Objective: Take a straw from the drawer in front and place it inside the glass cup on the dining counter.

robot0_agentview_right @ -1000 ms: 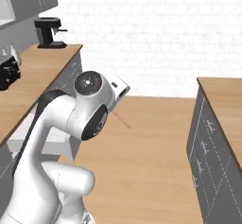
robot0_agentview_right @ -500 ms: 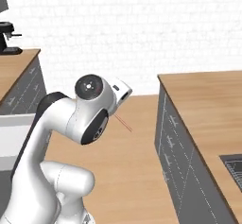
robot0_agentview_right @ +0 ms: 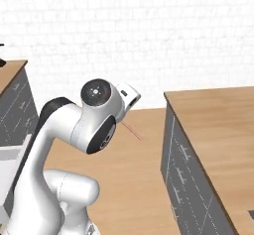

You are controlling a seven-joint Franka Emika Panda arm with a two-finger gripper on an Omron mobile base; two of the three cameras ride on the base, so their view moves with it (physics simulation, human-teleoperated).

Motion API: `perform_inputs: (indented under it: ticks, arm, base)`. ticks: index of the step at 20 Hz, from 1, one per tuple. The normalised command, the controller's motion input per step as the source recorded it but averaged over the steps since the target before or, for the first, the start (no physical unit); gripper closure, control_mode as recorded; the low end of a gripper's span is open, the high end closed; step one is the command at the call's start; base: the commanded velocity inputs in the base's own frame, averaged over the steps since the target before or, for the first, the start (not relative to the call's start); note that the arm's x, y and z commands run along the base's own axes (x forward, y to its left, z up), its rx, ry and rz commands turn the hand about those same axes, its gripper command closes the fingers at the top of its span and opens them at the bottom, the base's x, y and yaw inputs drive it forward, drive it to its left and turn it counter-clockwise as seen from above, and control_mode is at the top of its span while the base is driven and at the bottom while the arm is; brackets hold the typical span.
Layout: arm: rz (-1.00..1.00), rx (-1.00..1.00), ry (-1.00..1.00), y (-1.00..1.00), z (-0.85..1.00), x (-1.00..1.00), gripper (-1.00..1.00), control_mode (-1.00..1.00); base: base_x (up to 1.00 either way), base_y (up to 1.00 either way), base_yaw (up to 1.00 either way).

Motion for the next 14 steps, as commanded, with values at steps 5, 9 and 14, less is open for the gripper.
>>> perform_inputs:
  ticks: [5,9,14]
  arm:
    - [0.0,0.0,0.0,0.0,0.0,0.0,1.0,1.0]
    - [0.0,0.0,0.0,0.0,0.0,0.0,1.0,1.0]
    - [0.0,0.0,0.0,0.0,0.0,0.0,1.0,1.0]
  base:
    - [1.0,-0.22,0.04]
    - [1.0,-0.17,0.03]
    - [1.0,-0.03,0.0]
